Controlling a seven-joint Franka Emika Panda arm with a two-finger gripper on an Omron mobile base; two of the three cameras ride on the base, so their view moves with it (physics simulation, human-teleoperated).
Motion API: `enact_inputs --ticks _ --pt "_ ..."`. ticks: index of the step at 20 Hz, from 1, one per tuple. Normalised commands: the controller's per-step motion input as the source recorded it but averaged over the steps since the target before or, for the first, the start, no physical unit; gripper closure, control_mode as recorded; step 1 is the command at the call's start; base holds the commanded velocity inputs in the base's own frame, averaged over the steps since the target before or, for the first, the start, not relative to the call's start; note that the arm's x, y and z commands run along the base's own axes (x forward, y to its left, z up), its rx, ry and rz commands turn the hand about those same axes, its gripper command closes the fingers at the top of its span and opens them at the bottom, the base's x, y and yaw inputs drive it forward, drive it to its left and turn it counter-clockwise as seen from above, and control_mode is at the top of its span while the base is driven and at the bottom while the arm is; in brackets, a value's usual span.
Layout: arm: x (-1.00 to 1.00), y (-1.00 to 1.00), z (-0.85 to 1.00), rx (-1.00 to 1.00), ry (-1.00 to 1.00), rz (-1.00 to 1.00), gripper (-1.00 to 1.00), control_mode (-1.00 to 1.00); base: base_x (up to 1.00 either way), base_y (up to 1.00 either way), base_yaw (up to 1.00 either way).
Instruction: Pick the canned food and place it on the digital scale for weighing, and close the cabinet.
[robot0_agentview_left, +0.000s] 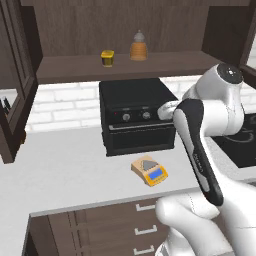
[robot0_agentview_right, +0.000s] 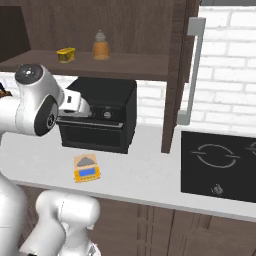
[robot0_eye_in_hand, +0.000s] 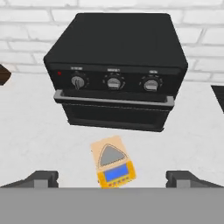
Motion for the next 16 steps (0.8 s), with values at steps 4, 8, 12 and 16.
enact_inputs --ticks 4,8,12,16 --pt "-0.05 0.27 0.64 0.03 -0.15 0.0 -1.0 -1.0 0.0 0.0 0.0" --pt "0.0 0.2 0.6 0.09 -0.01 0.0 -1.0 -1.0 0.0 0.0 0.0" --pt "0.07 0.23 0.39 0.16 0.0 0.0 -1.0 -1.0 0.0 0.0 0.0" --pt "0.14 0.29 0.28 0.15 0.0 0.0 -1.0 -1.0 0.0 0.0 0.0"
